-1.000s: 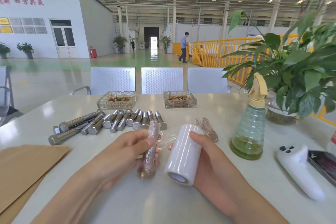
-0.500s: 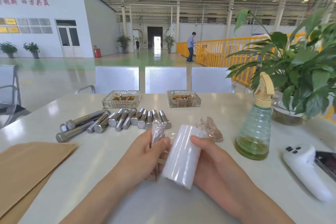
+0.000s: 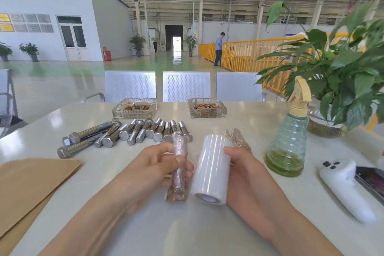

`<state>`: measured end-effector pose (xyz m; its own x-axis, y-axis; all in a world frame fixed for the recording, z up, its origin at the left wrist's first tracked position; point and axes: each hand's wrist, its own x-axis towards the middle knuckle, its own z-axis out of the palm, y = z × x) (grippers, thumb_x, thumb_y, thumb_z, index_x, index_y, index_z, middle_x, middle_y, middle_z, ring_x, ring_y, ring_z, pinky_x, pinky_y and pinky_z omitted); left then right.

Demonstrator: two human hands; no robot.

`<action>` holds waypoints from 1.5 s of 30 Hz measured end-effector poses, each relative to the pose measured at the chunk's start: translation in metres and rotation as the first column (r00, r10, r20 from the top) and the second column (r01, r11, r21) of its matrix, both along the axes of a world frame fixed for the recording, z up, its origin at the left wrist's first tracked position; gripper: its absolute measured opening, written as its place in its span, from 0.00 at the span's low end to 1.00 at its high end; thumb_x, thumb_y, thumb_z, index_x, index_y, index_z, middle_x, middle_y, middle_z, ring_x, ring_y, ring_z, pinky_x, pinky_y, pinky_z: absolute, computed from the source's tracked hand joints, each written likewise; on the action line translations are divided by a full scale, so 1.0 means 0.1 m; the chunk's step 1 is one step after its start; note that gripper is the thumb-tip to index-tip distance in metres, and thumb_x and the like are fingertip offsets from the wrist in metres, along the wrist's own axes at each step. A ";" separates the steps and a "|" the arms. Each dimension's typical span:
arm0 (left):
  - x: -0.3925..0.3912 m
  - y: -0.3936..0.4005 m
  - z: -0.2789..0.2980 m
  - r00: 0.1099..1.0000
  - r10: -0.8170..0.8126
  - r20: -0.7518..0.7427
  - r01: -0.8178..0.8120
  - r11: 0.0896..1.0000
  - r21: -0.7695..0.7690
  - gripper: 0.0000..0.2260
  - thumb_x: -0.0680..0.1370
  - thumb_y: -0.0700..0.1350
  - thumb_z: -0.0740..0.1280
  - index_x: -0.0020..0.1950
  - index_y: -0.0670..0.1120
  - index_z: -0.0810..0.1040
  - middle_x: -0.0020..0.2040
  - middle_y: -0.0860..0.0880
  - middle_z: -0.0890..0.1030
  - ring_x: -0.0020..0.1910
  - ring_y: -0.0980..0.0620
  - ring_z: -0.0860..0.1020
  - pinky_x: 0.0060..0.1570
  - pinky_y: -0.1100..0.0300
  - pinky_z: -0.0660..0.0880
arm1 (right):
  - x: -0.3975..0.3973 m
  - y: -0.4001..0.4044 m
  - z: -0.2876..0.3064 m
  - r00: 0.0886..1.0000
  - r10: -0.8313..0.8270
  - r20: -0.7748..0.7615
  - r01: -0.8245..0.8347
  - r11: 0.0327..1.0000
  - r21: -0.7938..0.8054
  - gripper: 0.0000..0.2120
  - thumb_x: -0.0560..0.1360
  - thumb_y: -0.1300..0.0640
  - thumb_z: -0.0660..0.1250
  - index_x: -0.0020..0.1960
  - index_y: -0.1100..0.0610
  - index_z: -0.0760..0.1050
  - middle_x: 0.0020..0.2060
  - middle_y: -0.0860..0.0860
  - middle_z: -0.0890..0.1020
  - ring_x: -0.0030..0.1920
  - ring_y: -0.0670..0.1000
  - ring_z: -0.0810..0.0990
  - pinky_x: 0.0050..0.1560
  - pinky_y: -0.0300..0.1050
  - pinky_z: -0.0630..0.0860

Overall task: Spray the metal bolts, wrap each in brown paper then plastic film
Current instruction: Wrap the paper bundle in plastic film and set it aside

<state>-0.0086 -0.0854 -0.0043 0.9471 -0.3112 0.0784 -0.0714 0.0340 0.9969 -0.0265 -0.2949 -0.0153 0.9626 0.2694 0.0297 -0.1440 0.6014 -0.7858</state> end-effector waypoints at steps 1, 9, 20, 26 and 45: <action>-0.01 -0.01 0.01 1.000 0.019 0.007 -0.019 1.000 -0.002 0.09 0.80 0.39 0.69 0.58 0.36 0.79 0.50 0.36 0.85 0.45 0.45 0.85 0.41 0.56 0.82 | 0.00 0.01 0.02 1.000 0.004 -0.015 -0.004 1.000 0.009 0.36 0.64 0.53 0.75 0.69 0.66 0.73 0.54 0.67 0.84 0.52 0.66 0.86 0.49 0.59 0.83; 0.01 -0.03 -0.01 0.991 -0.064 -0.115 0.060 0.997 -0.039 0.14 0.72 0.47 0.79 0.55 0.43 0.86 0.51 0.41 0.86 0.45 0.46 0.84 0.42 0.57 0.79 | -0.04 0.00 -0.02 0.997 0.071 -0.009 -0.071 0.992 -0.100 0.20 0.62 0.48 0.82 0.49 0.59 0.88 0.49 0.57 0.88 0.48 0.55 0.88 0.42 0.46 0.84; 0.02 -0.15 -0.11 0.794 0.221 0.567 -0.472 0.811 0.345 0.11 0.82 0.51 0.66 0.40 0.60 0.72 0.34 0.55 0.79 0.32 0.58 0.75 0.34 0.65 0.70 | -0.13 0.05 -0.04 0.991 0.095 0.090 -0.071 0.968 -0.241 0.25 0.75 0.48 0.75 0.68 0.58 0.77 0.64 0.62 0.81 0.66 0.62 0.80 0.68 0.64 0.76; 0.06 -0.17 -0.04 0.973 0.229 -0.028 -0.223 0.964 0.145 0.14 0.87 0.50 0.56 0.50 0.45 0.77 0.30 0.47 0.75 0.30 0.47 0.74 0.35 0.55 0.72 | -0.04 0.09 -0.06 0.998 0.066 0.023 -0.063 0.991 -0.120 0.23 0.74 0.46 0.75 0.63 0.60 0.83 0.63 0.63 0.82 0.65 0.63 0.80 0.67 0.65 0.75; -0.07 -0.20 -0.07 0.977 0.105 0.184 -0.142 0.970 0.199 0.17 0.86 0.53 0.59 0.52 0.39 0.76 0.41 0.36 0.82 0.37 0.35 0.82 0.37 0.44 0.79 | 0.06 0.01 -0.15 0.972 0.233 -0.002 -0.233 0.972 -0.018 0.22 0.84 0.45 0.65 0.72 0.57 0.76 0.69 0.59 0.78 0.73 0.62 0.73 0.72 0.56 0.69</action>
